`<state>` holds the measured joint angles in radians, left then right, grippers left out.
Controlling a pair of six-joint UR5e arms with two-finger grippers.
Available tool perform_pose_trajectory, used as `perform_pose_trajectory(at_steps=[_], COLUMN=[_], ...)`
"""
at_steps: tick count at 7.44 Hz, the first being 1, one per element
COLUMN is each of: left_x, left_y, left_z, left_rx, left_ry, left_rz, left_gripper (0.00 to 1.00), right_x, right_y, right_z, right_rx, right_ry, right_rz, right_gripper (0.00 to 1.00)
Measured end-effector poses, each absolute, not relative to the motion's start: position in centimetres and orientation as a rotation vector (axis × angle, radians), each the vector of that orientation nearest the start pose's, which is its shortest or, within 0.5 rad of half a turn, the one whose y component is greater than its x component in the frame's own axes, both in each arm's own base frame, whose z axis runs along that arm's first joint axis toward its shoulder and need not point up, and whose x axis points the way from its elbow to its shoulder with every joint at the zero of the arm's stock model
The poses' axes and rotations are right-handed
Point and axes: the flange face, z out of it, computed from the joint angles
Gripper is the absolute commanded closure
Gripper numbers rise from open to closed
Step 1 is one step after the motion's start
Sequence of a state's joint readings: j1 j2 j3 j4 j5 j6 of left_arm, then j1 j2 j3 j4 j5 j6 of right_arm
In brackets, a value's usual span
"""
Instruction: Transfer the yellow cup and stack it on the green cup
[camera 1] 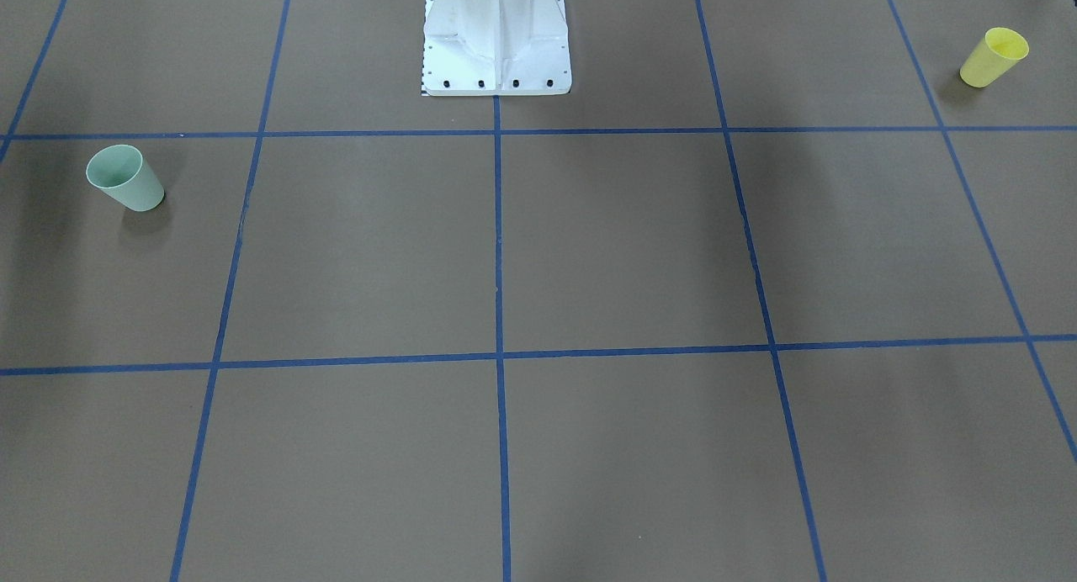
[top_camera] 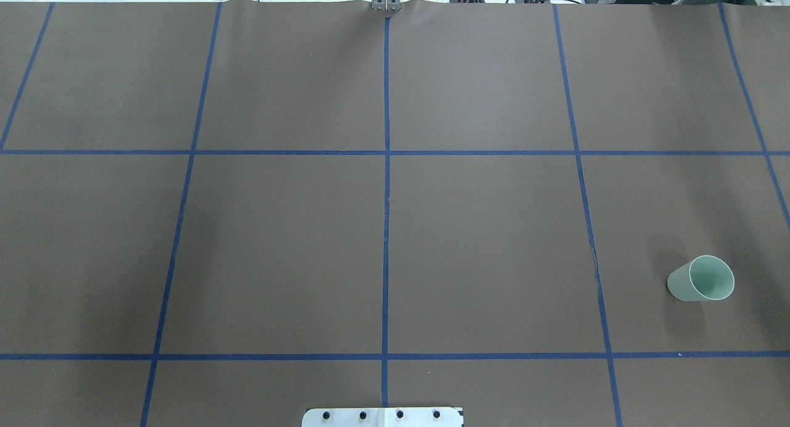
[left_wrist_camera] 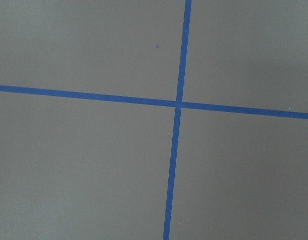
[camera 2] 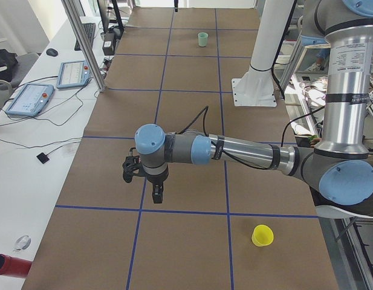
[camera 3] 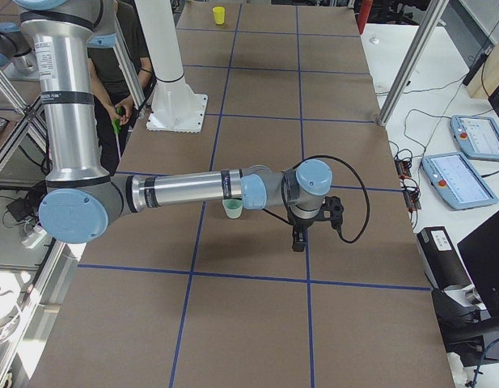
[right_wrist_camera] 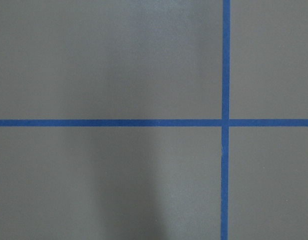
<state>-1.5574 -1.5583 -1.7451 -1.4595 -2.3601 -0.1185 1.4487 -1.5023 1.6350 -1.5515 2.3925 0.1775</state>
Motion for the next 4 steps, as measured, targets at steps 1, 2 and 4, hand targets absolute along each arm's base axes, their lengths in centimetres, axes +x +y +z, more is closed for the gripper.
perform_pose_trajectory(at_steps=[1,2,4], left_x=[-4.8,-3.5,0.7], left_y=[-48.5,-48.6,-49.0], left_z=[58.7,58.5,58.4], left_rx=[-0.046,-0.11,-0.203], left_ry=[0.788,0.781,0.714], left_rz=[-0.159,-0.282,-0.516], left_gripper=[0.0,0.0,0.0], right_x=[-0.5,-0.5,-1.0], right_y=[-53.1,-53.1,-53.1], right_z=[58.5,58.5,58.5], right_rx=[0.031,0.036,0.035], right_ry=[-0.836,-0.837,-0.838], right_rz=[-0.016,-0.02,-0.03], right_gripper=[0.0,0.0,0.0])
